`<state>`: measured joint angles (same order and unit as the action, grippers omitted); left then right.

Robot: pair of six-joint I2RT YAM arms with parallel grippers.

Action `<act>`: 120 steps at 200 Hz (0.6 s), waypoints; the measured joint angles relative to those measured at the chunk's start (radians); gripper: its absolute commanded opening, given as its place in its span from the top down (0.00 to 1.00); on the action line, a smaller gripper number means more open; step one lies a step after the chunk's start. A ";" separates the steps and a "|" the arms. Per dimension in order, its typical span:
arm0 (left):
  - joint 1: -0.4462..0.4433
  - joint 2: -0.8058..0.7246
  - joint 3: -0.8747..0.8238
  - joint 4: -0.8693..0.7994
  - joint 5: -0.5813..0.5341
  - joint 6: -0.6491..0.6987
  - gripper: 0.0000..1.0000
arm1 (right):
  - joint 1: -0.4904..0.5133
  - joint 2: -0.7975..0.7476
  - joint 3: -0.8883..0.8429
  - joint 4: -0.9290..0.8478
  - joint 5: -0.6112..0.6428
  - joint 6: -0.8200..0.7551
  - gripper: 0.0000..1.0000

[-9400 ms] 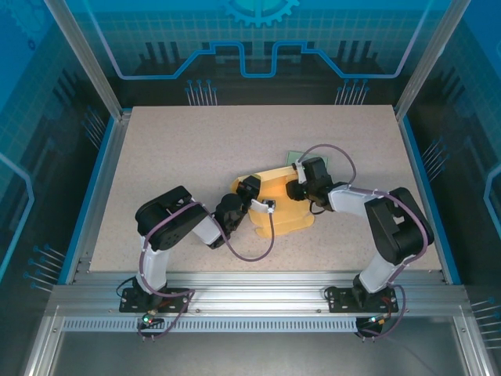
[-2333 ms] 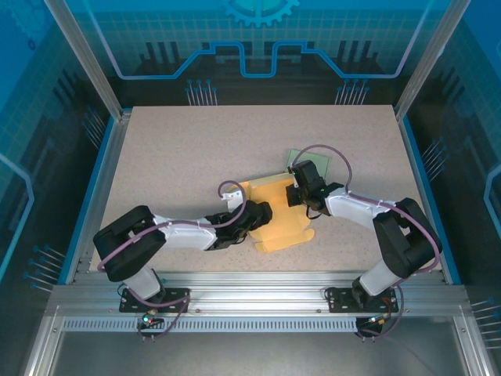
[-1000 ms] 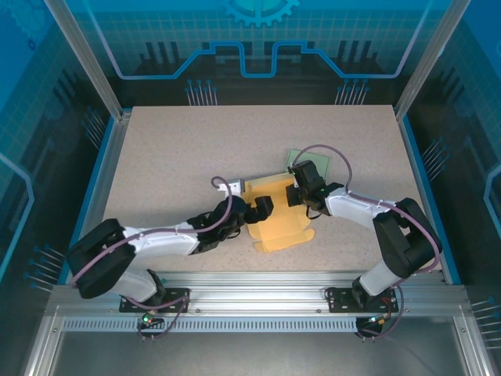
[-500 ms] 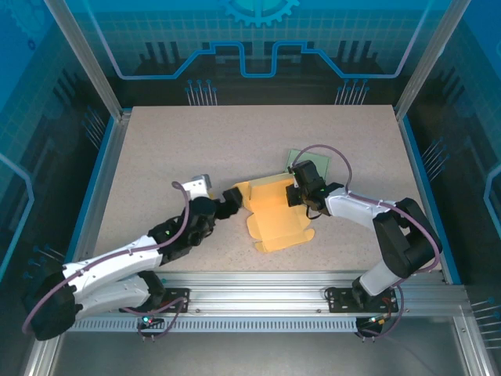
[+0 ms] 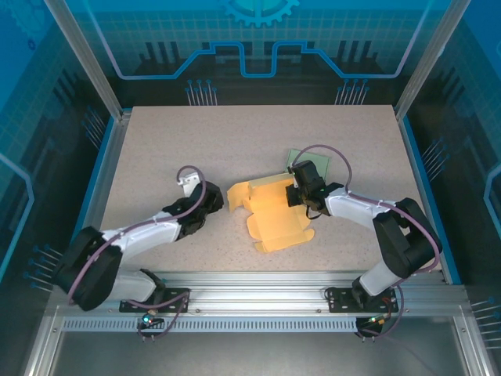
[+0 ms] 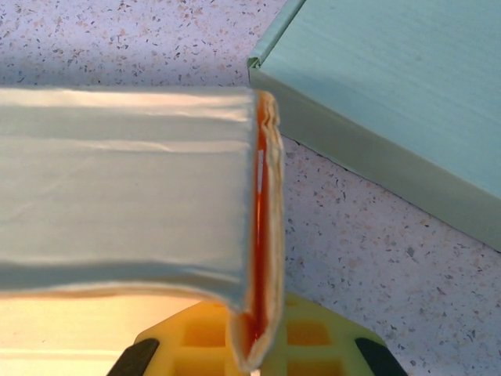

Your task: Fold the paper box

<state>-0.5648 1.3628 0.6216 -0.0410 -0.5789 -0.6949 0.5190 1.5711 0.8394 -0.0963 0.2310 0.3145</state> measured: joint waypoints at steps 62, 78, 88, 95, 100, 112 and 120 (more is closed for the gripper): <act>-0.008 0.148 0.074 0.121 0.120 0.094 0.12 | 0.000 0.000 0.000 0.000 0.001 0.000 1.00; -0.023 0.150 0.074 0.138 0.133 0.107 0.11 | 0.000 0.000 0.000 0.000 0.001 0.000 1.00; -0.038 0.151 0.075 0.148 0.140 0.117 0.11 | 0.000 0.000 0.000 0.000 0.001 0.000 1.00; -0.051 0.156 0.077 0.154 0.145 0.121 0.11 | 0.000 0.000 0.000 0.000 0.001 0.000 1.00; -0.060 0.159 0.078 0.159 0.148 0.122 0.11 | 0.000 0.000 0.000 0.000 0.001 0.000 1.00; -0.085 0.171 0.079 0.171 0.155 0.127 0.11 | 0.000 0.000 0.000 0.000 0.001 0.000 1.00; -0.099 0.179 0.080 0.178 0.158 0.129 0.11 | 0.000 0.000 0.000 0.000 0.001 0.000 1.00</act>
<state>-0.6636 1.5414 0.7013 0.1371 -0.4206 -0.5659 0.5190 1.5711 0.8394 -0.0967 0.2317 0.3141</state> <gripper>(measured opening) 0.891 0.061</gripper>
